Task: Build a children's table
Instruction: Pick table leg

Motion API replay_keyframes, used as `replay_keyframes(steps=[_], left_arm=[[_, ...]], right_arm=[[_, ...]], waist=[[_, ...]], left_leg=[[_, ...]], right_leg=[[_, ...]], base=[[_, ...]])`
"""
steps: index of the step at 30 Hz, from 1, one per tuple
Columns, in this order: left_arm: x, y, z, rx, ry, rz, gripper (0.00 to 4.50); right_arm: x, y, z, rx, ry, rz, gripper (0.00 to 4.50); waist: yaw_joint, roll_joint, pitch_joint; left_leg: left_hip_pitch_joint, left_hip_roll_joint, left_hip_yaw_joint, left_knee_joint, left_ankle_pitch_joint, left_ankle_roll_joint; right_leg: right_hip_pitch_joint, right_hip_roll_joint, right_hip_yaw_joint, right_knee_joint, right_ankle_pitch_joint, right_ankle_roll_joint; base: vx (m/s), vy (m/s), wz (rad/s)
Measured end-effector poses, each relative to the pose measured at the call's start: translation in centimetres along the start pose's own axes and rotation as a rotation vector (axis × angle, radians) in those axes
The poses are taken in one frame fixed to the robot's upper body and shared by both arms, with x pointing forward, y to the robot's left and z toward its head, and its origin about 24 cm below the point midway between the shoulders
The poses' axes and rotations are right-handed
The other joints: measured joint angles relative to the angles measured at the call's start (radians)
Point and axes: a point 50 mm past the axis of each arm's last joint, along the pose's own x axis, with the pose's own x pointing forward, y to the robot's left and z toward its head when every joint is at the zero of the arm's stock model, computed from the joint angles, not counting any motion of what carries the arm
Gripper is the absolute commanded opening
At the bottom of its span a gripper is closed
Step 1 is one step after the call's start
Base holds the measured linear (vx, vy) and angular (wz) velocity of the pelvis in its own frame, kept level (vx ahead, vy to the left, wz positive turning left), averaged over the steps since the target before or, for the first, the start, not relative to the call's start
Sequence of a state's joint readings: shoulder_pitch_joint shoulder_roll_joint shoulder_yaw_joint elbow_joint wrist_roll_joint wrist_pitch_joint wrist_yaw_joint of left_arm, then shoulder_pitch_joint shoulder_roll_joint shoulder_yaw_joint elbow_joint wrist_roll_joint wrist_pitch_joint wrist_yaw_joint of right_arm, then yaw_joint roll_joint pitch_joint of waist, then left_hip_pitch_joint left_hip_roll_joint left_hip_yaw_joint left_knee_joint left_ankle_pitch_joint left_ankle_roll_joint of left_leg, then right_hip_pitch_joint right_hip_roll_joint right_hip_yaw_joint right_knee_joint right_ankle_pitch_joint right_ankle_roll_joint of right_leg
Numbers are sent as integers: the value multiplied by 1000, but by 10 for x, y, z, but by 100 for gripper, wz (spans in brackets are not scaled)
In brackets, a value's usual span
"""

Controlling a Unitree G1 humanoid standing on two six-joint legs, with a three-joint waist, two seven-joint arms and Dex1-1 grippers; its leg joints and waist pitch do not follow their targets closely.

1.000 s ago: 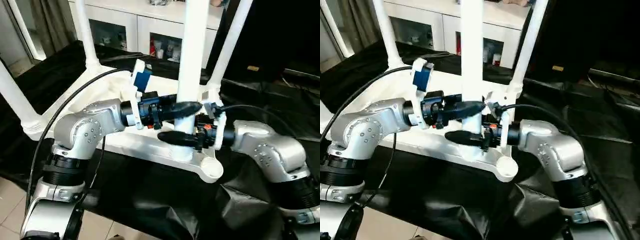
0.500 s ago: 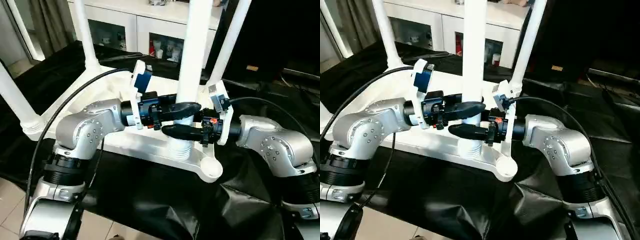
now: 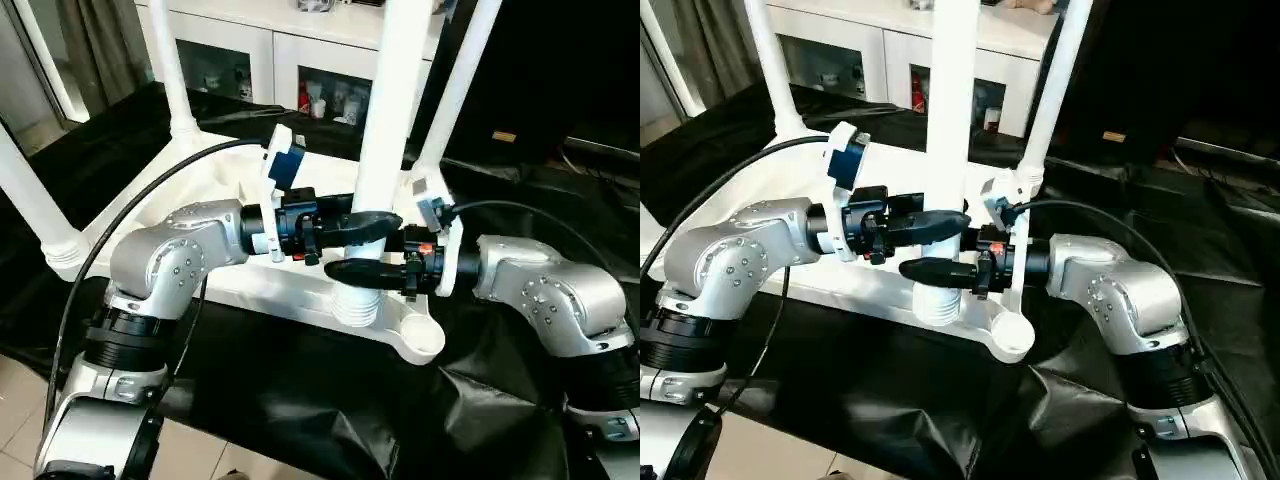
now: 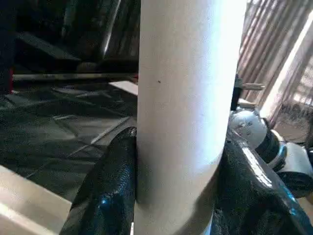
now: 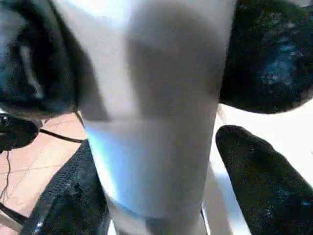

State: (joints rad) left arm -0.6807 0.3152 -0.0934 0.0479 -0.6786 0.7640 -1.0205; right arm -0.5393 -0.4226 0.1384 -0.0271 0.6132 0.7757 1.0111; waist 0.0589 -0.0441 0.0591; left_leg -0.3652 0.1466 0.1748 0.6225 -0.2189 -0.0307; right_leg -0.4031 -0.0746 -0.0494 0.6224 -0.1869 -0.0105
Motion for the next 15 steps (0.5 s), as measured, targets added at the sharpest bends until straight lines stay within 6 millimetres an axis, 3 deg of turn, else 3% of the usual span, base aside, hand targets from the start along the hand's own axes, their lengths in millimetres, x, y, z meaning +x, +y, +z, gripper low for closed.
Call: replay_keyframes(steps=[2,5,6,15], left_arm=[[0,0,0,1,2,1,197],[0,0,0,1,4,3,197],[0,0,0,1,4,3,197],[1,1,-1,-6,4,6,195]], right_arm=[[1,0,-2,2,9,1,276],[1,1,-4,10,13,4,265],[1,1,-4,11,11,6,238],[1,1,-5,11,13,14,196]], waist=[[0,0,0],[0,0,0],[0,0,0],[0,0,0]], left_leg=[[0,0,0,0,0,0],[0,0,0,0,0,-1],[0,0,0,0,0,-1],[0,0,0,0,1,-1]], right_leg=[[0,0,0,0,0,0],[0,0,0,1,0,0],[0,0,0,1,0,0],[0,0,0,1,0,0]], base=[[0,0,0],[0,0,0],[0,0,0],[0,0,0]])
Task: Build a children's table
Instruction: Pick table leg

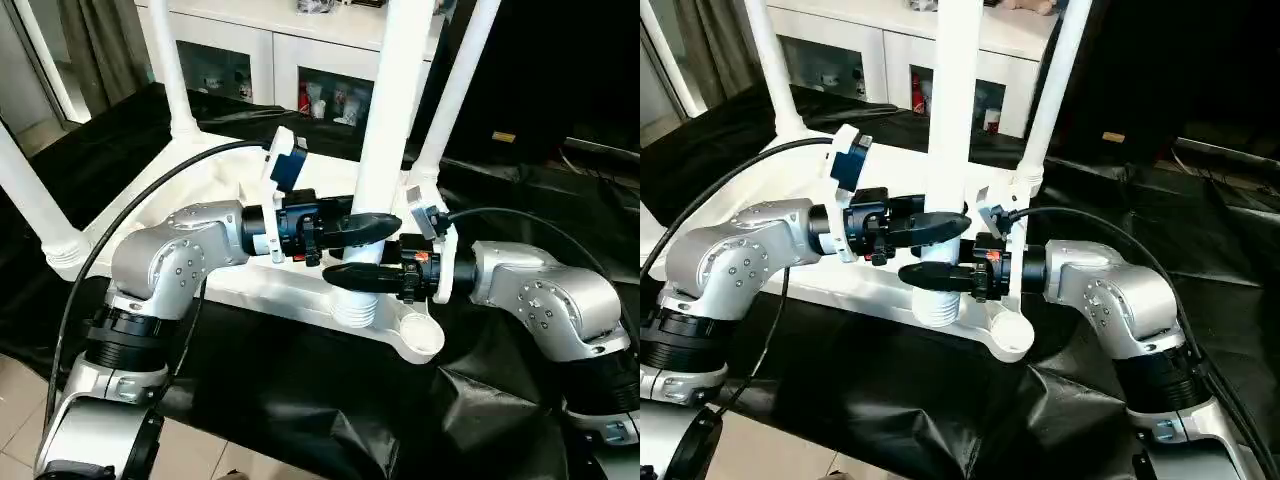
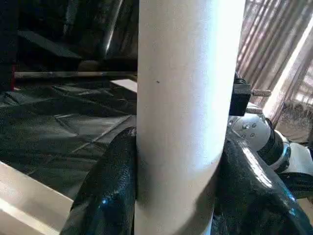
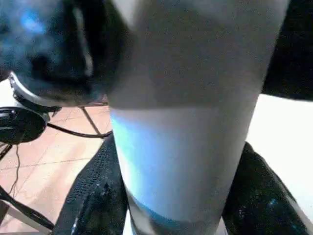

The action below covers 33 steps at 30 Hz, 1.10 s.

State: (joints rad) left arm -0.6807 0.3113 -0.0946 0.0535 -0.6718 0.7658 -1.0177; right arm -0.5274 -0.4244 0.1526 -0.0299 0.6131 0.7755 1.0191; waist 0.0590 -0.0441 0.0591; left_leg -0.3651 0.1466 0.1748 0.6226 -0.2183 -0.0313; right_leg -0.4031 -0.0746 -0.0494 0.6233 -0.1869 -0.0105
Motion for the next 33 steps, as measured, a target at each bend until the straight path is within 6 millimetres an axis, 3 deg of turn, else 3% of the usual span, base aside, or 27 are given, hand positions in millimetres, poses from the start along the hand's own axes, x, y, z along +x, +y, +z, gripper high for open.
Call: replay_keyframes(steps=[7,9,11,15,22,25,27,28,31,33], left_arm=[[0,0,0,0,-1,5,195],[1,1,-1,-20,-7,19,251],[3,4,-1,-42,-33,44,267],[0,8,14,-32,-157,77,304],[-11,15,34,-85,-543,155,306],[-23,20,37,-78,-589,216,306],[-29,24,34,28,-440,299,306],[-31,26,27,144,-279,354,306],[-33,29,-10,281,50,357,306],[-28,27,-28,308,154,294,306]], right_arm=[[0,0,0,-1,0,-6,193],[0,-1,-1,3,-1,-13,193],[-1,-3,-3,4,3,-46,193],[2,-7,-11,37,-10,-92,193],[-1,-17,3,9,-183,-246,193],[-8,-23,8,-29,-214,-367,193],[-14,-32,6,-61,-198,-487,193],[-20,-36,2,-67,-187,-554,193],[-32,-41,-12,-48,-157,-654,193],[-34,-41,-16,-40,-150,-671,193]], waist=[[0,0,0],[0,0,0],[0,0,0],[-1,0,0],[0,0,0],[0,0,0],[-1,-1,0],[-1,-1,0],[0,0,0],[0,0,0]], left_leg=[[0,0,0,0,0,0],[0,0,0,0,0,0],[0,0,0,0,0,0],[0,0,0,0,0,-1],[-1,0,0,0,1,-1],[-1,1,0,0,1,-1],[0,1,0,0,1,-2],[0,1,0,0,1,-2],[-2,1,0,0,1,-2],[-3,1,0,0,1,-2]], right_leg=[[0,0,0,0,0,0],[0,0,0,0,0,0],[0,0,0,0,0,0],[0,0,0,1,0,0],[0,0,-1,0,0,0],[0,0,-1,1,0,0],[0,0,-2,0,0,0],[0,0,-2,0,0,1],[0,0,-2,-2,-1,2],[0,0,-2,-3,-1,1]], base=[[0,0,0],[0,0,0],[0,0,0],[0,0,0],[0,0,0],[0,0,0],[0,0,0],[0,0,0],[0,0,0],[0,0,0]])
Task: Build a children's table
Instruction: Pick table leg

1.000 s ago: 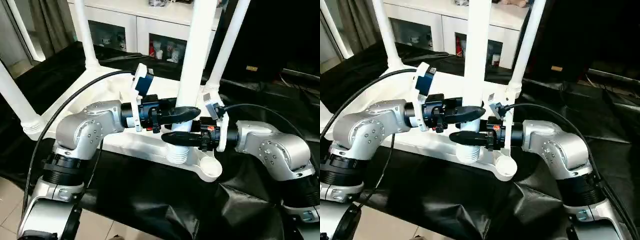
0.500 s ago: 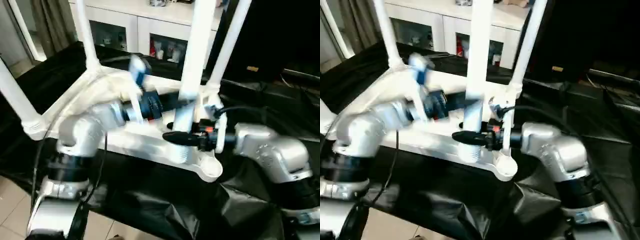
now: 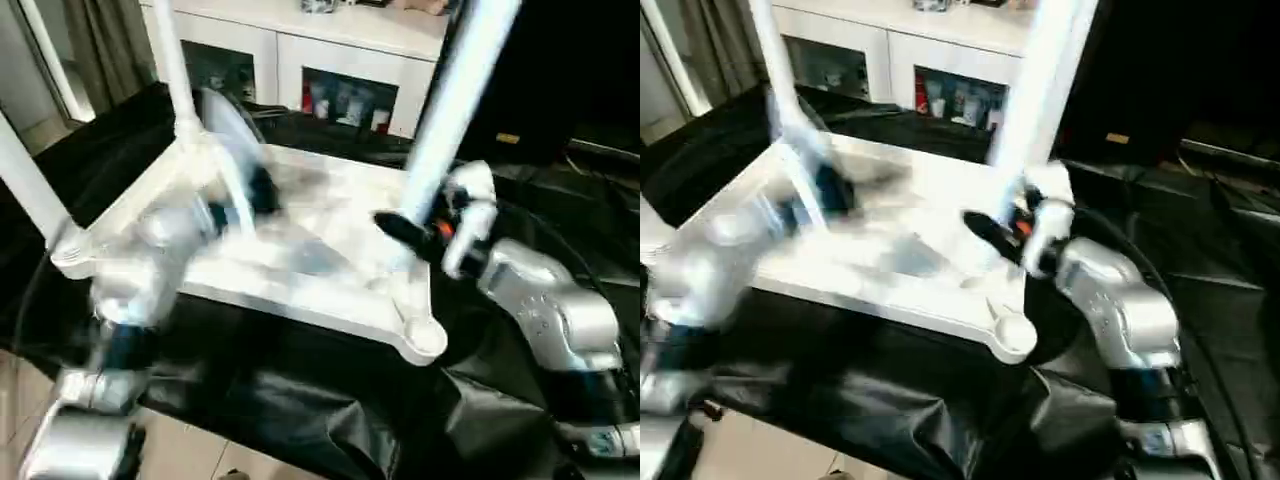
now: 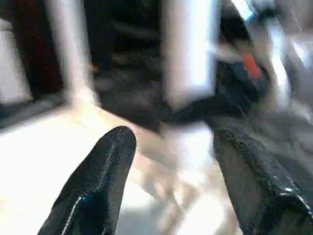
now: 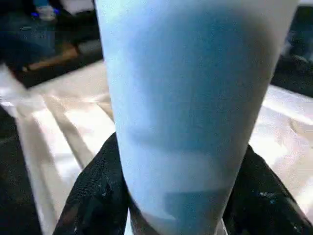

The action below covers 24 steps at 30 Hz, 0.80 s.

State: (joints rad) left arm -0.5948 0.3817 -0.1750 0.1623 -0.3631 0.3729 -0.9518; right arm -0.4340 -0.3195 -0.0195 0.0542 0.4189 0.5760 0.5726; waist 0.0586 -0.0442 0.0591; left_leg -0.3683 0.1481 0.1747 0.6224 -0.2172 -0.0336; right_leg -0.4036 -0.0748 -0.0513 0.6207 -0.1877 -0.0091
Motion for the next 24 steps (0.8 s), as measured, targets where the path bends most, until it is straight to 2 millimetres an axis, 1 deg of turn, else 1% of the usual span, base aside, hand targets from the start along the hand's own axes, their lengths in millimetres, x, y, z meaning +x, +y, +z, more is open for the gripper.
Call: replay_keyframes(steps=[1,4,7,9,12,14,17,18,19,22,24], left_arm=[[3,-7,-6,36,54,-71,306],[7,-18,-15,147,151,-199,306],[11,-28,-30,196,229,-295,306],[13,-30,-40,212,268,-324,306],[14,-28,-54,225,330,-325,306],[16,-24,-61,230,354,-316,269],[18,-22,-68,226,380,-318,266],[19,-21,-69,227,386,-321,255],[20,-20,-71,231,394,-323,227],[22,-19,-75,233,409,-323,220],[25,-17,-79,220,417,-317,191]], right_arm=[[-2,0,-2,1,3,-7,193],[-11,-5,-6,6,0,-60,193],[-18,-7,-13,15,9,-96,193],[-21,-6,-17,11,19,-112,193],[-25,-4,-20,3,22,-124,193],[-27,0,-21,-4,20,-124,193],[-30,3,-22,-10,15,-134,193],[-31,3,-23,-9,14,-138,193],[-32,4,-24,-7,15,-147,193],[-33,6,-26,-4,13,-154,193],[-34,8,-25,-10,7,-154,193]], waist=[[0,0,0],[-1,1,0],[-4,2,1],[-7,5,1],[-16,11,1],[-20,16,1],[-25,25,2],[-26,27,2],[-26,30,1],[-27,40,1],[-27,45,0]], left_leg=[[0,0,0,0,0,0],[1,0,0,-1,0,0],[3,0,0,-1,1,-2],[3,1,0,-1,2,-3],[4,1,0,-1,3,-5],[4,1,0,-1,4,-6],[3,2,0,-1,4,-6],[3,2,0,-1,4,-6],[3,2,0,-1,3,-6],[2,2,0,-1,3,-5],[2,2,0,-1,3,-5]], right_leg=[[0,0,0,0,0,0],[0,0,0,1,0,0],[0,0,0,2,0,0],[0,0,0,3,0,0],[1,0,0,4,1,-1],[1,0,0,4,1,-1],[1,0,0,4,1,-1],[1,0,0,4,1,-1],[1,1,0,3,1,-1],[1,0,0,3,1,-1],[1,1,0,3,1,-1]], base=[[0,0,0],[0,0,0],[0,0,0],[0,0,0],[0,0,0],[0,0,0],[0,0,0],[0,0,0],[0,0,0],[0,0,0],[0,0,0]])
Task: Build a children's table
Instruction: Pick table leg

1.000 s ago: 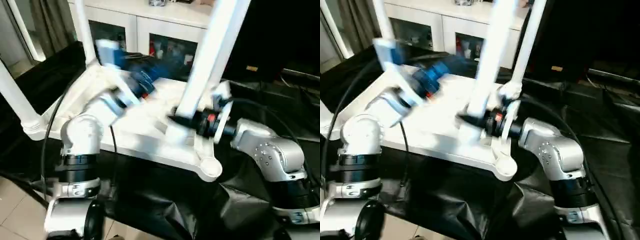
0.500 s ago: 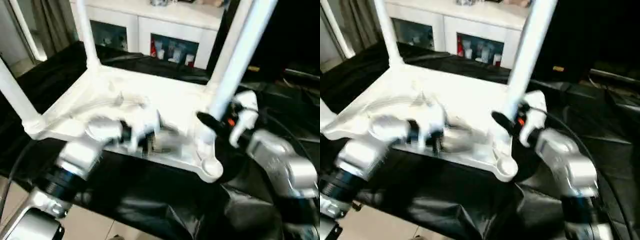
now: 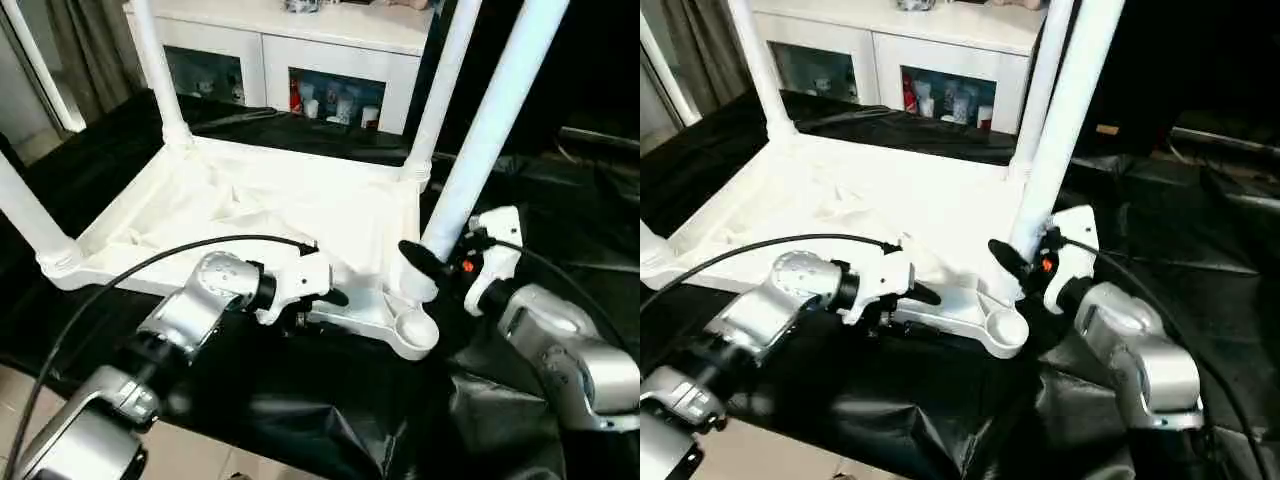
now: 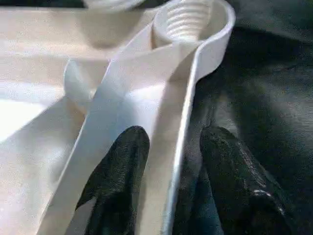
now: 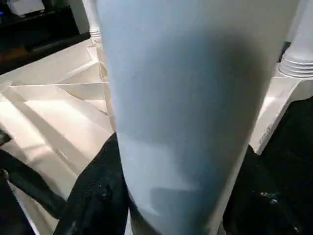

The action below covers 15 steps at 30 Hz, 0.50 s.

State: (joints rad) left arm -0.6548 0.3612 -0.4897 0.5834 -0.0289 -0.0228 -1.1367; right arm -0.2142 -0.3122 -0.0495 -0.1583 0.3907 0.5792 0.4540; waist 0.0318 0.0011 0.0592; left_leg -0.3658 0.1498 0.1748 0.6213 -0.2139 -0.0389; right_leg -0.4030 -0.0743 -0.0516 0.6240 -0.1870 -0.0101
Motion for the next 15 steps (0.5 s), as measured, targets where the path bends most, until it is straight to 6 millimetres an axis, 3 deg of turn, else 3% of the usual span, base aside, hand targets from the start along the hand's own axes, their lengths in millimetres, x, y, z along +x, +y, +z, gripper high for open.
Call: replay_keyframes(steps=[15], left_arm=[[4,9,-6,-38,16,-70,62]], right_arm=[[-6,0,0,-14,4,-20,193]], waist=[[-2,13,-1]], left_leg=[[0,0,0,0,0,0]], right_leg=[[1,0,0,0,0,-1]], base=[[0,0,0]])
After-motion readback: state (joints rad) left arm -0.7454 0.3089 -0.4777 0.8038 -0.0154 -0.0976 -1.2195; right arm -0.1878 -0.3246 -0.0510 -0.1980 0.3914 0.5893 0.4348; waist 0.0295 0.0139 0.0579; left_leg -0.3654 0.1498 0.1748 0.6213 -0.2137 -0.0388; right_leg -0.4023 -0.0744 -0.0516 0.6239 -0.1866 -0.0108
